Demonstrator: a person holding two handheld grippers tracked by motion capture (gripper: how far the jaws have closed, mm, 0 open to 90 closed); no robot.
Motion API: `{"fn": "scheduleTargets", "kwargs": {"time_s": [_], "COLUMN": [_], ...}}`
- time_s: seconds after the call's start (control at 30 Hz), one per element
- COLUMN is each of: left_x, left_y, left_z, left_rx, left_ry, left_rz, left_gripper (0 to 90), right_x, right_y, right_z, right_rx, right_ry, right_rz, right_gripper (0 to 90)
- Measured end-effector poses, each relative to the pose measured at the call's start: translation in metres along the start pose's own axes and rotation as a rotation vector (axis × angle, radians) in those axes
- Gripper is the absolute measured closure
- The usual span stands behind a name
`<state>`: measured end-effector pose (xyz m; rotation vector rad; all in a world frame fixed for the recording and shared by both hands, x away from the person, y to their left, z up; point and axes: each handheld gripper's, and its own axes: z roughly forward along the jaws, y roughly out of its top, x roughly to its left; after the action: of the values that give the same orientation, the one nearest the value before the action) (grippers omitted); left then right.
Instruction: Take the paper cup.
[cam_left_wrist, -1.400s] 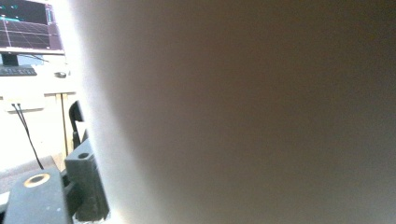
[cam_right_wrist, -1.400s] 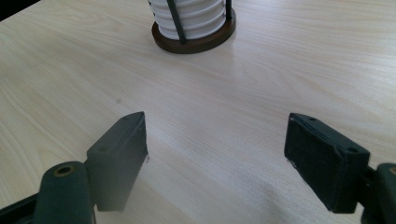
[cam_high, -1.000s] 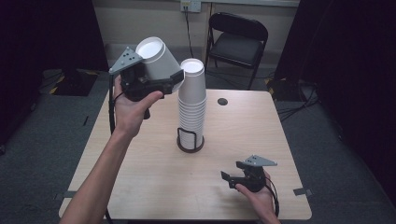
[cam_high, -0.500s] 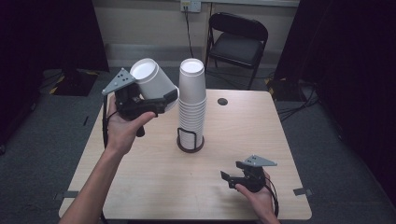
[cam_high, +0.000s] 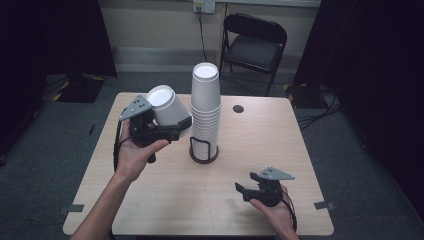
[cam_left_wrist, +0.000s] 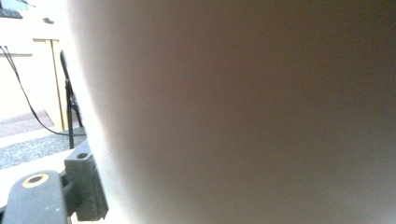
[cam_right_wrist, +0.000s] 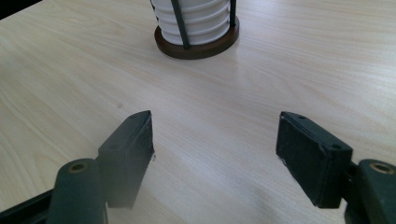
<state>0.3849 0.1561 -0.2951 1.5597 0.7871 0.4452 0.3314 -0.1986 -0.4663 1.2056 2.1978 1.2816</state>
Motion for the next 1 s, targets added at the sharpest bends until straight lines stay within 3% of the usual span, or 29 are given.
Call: {"fn": "scheduleTargets", "kwargs": {"time_s": [0.13, 0.37, 0.53, 0.83, 1.0], "left_x": [-0.004, -0.012, -0.015, -0.025, -0.034], "left_y": [-0.01, -0.027, -0.036, -0.054, -0.065], "left_z": [0.003, 0.01, 0.014, 0.024, 0.029], "left_rx": [0.016, 0.059, 0.072, 0.118, 0.149], "left_ry": [0.012, -0.024, -0.042, -0.094, -0.121], "left_rz": [-0.008, -0.007, -0.028, -0.056, -0.064], "left_gripper": [11.9, 11.8, 11.8, 11.8, 11.8], "right_x": [0.002, 0.005, 0.006, 0.012, 0.02], "right_y": [0.0, 0.0, 0.0, 0.004, 0.004], "right_z": [0.0, -0.001, 0.001, 0.004, 0.003], "right_rx": [-0.013, -0.034, -0.034, -0.12, -0.146], "right_ry": [-0.018, -0.032, -0.017, 0.04, 0.063], "right_rz": [-0.001, 0.0, -0.001, 0.026, -0.008], "right_gripper": [27.6, 28.8, 30.9, 35.8, 36.4]}}
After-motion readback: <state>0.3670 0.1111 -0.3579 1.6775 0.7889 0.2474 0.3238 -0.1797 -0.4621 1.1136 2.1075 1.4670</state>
